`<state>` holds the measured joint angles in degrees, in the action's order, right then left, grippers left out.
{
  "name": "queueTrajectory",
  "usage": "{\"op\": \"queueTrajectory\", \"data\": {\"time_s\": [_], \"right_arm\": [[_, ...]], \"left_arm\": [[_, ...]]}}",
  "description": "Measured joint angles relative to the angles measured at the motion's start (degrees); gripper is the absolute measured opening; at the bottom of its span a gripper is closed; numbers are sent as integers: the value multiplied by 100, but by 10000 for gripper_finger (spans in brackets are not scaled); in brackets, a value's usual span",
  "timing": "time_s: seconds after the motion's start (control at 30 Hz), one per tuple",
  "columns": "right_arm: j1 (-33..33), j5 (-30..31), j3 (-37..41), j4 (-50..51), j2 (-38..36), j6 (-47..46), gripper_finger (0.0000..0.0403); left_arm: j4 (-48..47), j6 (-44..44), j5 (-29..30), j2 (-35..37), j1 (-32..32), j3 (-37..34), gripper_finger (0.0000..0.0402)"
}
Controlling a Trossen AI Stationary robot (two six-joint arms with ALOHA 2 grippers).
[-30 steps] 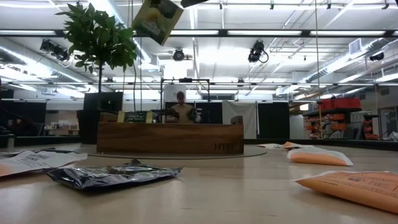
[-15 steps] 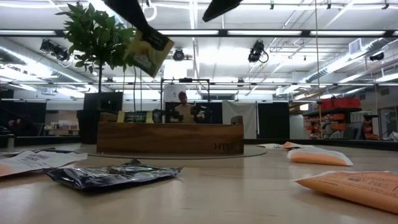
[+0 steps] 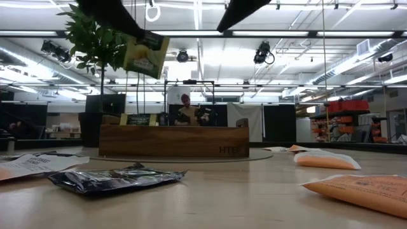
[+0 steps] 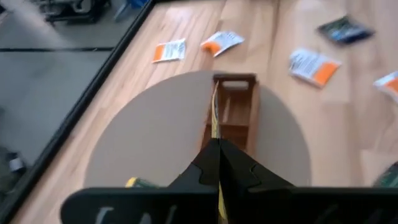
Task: Pick & Place Tea
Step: Put the top yellow tea bag into the wooden organizer
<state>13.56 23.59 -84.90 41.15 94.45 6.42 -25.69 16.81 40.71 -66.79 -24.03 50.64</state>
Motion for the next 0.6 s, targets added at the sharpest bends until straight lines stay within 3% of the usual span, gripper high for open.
{"op": "queueTrajectory", "data": {"time_s": [0.33,0.6], "right_arm": [[20,-3,830,-939,7,-328,146],[20,-48,1125,-1744,4,-360,146]], "left_arm": [[1790,-130,-113,698,64,-1579,1],[2038,-252,-576,724,453,-1985,2]]}}
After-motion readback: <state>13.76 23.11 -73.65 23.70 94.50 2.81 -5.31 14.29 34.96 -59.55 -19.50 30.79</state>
